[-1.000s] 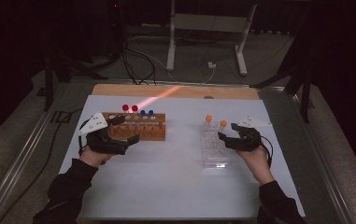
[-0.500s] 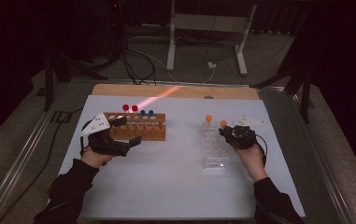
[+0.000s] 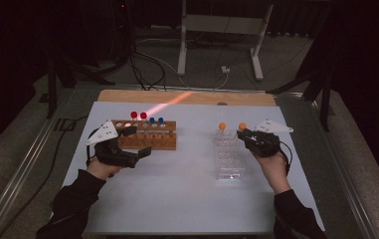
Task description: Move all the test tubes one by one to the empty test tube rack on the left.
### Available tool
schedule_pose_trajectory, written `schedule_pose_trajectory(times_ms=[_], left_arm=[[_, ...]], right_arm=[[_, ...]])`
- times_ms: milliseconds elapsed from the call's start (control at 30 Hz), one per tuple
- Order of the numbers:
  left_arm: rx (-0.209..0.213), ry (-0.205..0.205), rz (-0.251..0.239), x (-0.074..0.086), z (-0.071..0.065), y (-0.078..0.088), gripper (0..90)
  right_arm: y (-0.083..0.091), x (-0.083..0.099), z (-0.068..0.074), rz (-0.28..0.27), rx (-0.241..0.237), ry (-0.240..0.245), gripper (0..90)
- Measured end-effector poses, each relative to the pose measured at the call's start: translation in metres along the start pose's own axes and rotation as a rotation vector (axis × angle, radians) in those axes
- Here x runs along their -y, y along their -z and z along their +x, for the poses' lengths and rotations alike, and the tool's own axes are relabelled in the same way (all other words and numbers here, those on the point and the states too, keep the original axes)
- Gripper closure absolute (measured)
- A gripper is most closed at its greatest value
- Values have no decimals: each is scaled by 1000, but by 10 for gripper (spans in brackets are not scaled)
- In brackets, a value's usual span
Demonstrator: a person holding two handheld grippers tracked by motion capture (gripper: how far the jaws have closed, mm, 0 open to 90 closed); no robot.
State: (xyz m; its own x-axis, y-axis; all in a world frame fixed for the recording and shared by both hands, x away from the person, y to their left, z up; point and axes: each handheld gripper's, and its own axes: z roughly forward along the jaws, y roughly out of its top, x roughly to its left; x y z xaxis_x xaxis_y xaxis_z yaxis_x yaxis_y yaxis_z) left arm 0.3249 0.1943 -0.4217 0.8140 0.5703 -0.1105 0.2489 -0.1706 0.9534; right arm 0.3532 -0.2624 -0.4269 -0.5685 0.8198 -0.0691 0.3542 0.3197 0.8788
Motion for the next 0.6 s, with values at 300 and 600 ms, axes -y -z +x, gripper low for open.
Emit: schedule_pose_trajectory(times_ms=[300,600], left_arm=[[41,-12,5,-4,-9,-4,47],[89,-31,8,-10,-22,-8,47]], right_arm=[[24,-23,21,-79,-96,22,749],[7,-23,66,-21,-244,100,749]])
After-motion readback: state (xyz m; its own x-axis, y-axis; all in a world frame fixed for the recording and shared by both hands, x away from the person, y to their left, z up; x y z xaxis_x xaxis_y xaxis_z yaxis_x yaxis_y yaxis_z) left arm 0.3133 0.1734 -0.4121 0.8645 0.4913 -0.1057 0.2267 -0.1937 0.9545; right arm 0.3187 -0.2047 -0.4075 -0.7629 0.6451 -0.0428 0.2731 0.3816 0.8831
